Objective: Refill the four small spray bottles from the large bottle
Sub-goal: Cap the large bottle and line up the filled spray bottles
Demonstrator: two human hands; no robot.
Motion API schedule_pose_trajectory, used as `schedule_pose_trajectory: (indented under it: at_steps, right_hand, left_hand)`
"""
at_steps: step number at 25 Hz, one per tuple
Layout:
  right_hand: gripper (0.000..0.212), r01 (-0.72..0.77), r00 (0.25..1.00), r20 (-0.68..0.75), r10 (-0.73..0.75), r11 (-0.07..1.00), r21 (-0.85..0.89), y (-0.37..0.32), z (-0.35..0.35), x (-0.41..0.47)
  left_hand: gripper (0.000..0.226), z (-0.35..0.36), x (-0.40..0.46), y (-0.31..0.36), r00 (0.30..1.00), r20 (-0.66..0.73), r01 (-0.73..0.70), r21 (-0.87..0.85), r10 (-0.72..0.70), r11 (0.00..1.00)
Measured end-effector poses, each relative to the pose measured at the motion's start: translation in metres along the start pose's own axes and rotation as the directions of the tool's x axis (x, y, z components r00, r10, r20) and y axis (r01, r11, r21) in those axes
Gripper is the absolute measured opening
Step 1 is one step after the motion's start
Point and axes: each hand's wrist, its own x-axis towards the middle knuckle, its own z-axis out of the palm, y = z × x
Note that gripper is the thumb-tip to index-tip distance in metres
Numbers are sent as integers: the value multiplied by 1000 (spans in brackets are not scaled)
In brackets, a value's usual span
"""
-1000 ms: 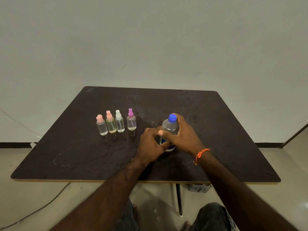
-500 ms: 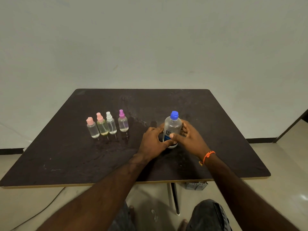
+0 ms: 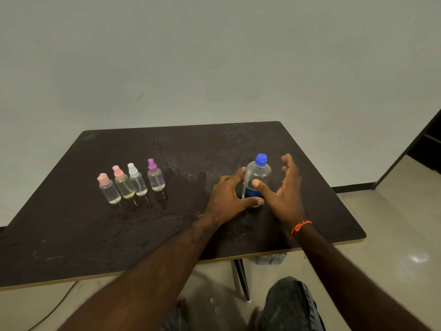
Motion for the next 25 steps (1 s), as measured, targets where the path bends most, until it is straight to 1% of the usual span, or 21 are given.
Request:
schedule_pose_trajectory:
  at_steps: [1,2,3,4,5,6,8,9,11,14,17,20,21,23,24,25]
  right_hand:
    - [98,135,982,-129,-141,989,-52,-8,3,-6]
    - [88,286,932,-200,-303,952,-108,-20,9,-12]
    - [77,419,873,-210,-440,898,-136,-34,16,-17]
    - [67,522,822,-186,-538,843,-130,-48,27,-22]
    - [59,587,792,-139,-594,804,-92,-61,40,-26]
    - [54,607,790,-80,-608,794,-33,-72,54,-29]
    - [50,552,830,61,-555,832,60,-81,89,-30]
    - [52,504,852,128,-508,861,63,-81,107,-29]
    - [58,416,875,264,-407,909,22,-74,143,-21]
    - [72,301,863,436,-255,953,-38,-67,188,-10]
    - [83,213,860,488,-151,974,-74,-62,213,-3]
    - [89,215,870,476,-132,969,-125,-59,226,6]
    - [92,210,873,472,-122,968,-138,-59,229,10]
    - [99,180,870,485,-87,972,-148,-62,234,18]
    - [101,164,863,501,-72,976,-141,-65,237,22]
    - [102,155,853,518,-67,979,-129,-67,240,24]
  left_hand:
    - [107,-9,-2,0,1000,-12,4,-1,-4,1000]
    - [111,-20,-5,-2,999,-38,0,7,0,1000]
    - [109,-33,-8,-5,998,-66,-14,24,16,1000]
    - [105,-47,-12,-10,995,-98,-29,47,33,998]
    - [99,-63,-17,-16,989,-138,-36,70,45,997]
    - [94,-78,-23,-23,983,-181,-24,81,38,996]
    - [87,-110,-45,-39,967,-253,53,61,-36,997]
    - [85,-124,-57,-49,958,-281,83,57,-64,995]
    - [82,-148,-86,-68,940,-328,126,90,-90,988]
    - [70,-177,-128,-96,893,-427,211,122,-140,970]
    - [58,-200,-148,-115,843,-490,322,133,-220,937]
    - [33,-216,-148,-129,773,-573,420,142,-272,896]
    - [34,-221,-145,-133,743,-610,446,144,-276,883]
    - [51,-227,-137,-142,693,-644,511,121,-325,851]
    - [66,-229,-133,-146,683,-626,540,87,-376,837]
    - [85,-231,-127,-150,687,-579,560,37,-438,828]
